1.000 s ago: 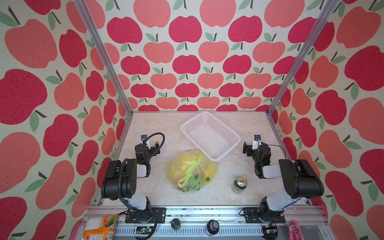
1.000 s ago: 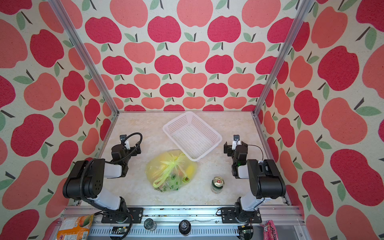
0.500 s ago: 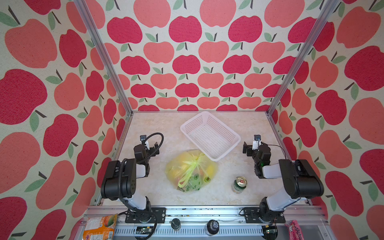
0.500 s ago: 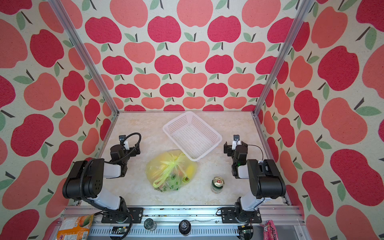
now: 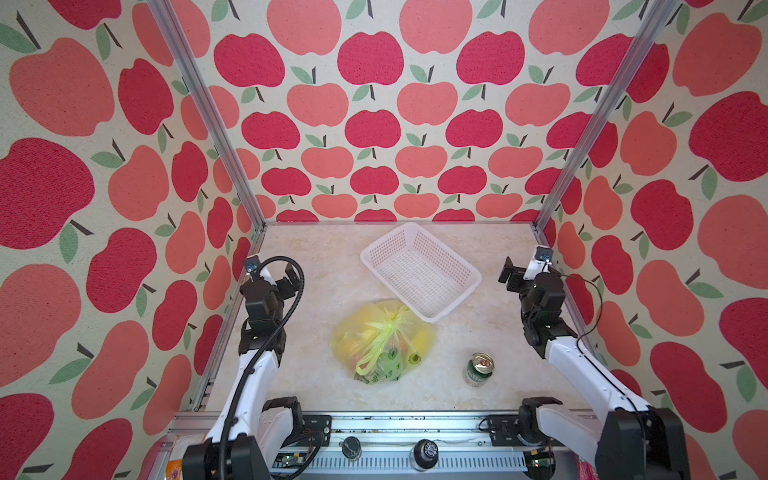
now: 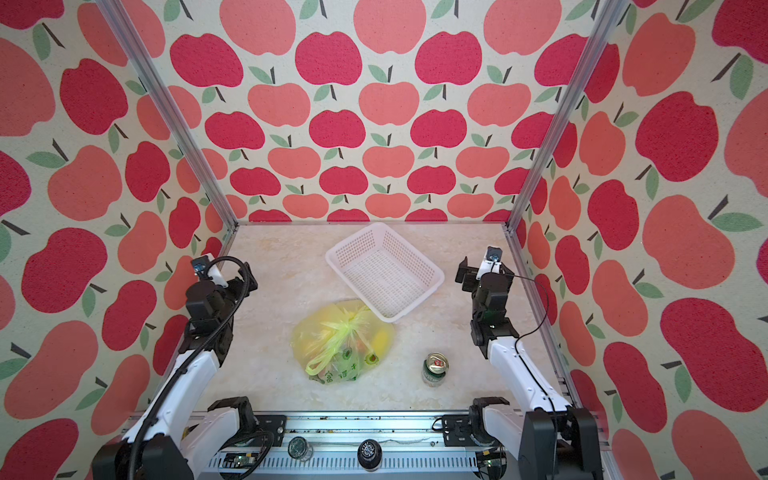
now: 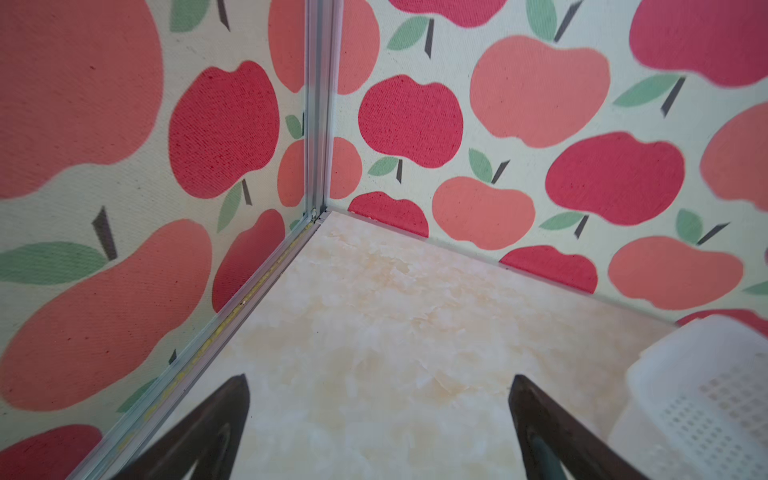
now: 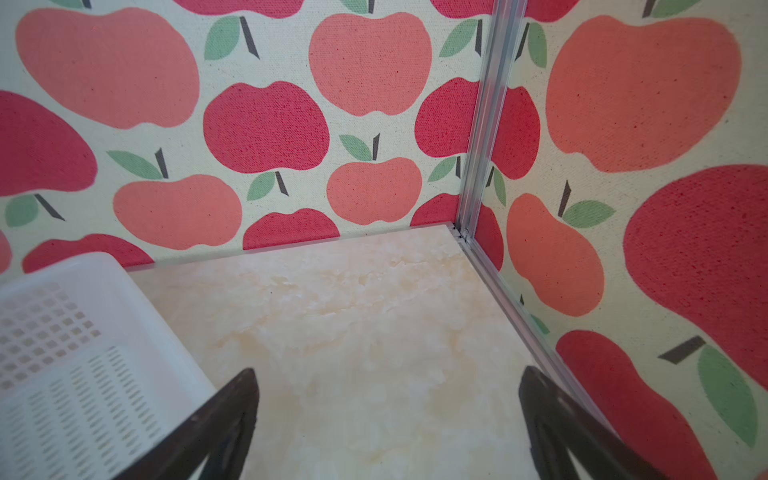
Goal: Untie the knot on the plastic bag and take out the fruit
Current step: 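Move the left gripper to the bag's knot while the right gripper approaches it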
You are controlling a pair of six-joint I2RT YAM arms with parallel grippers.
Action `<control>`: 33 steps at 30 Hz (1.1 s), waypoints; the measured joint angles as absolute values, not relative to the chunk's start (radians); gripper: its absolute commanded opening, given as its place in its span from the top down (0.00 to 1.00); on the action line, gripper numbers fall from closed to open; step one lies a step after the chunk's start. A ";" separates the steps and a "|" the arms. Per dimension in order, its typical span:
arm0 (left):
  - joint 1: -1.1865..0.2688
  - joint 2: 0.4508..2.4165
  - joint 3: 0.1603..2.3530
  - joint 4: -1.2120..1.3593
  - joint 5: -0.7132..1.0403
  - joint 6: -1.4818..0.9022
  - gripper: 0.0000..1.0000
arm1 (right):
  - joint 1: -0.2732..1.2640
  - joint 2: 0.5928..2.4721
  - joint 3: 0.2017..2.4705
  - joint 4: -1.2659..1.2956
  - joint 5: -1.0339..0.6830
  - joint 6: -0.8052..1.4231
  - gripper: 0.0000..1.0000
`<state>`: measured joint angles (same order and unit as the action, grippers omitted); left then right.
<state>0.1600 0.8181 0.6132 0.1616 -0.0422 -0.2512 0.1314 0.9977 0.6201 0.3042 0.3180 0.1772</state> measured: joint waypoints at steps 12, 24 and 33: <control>0.272 0.459 0.706 -0.370 0.103 -0.538 0.01 | 0.001 0.631 0.498 0.179 -0.052 0.526 0.01; 0.200 0.514 0.697 -0.479 0.337 -0.500 0.16 | 0.556 0.880 0.696 0.112 -0.017 0.285 0.03; -0.306 0.556 0.695 -0.505 0.149 -0.469 0.20 | 0.789 1.034 0.732 0.111 0.025 0.117 0.06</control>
<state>-0.3061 0.5556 0.6952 -0.5049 0.1490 -0.4686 0.7887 1.0344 0.7319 0.1108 0.0254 0.1173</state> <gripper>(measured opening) 0.793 0.951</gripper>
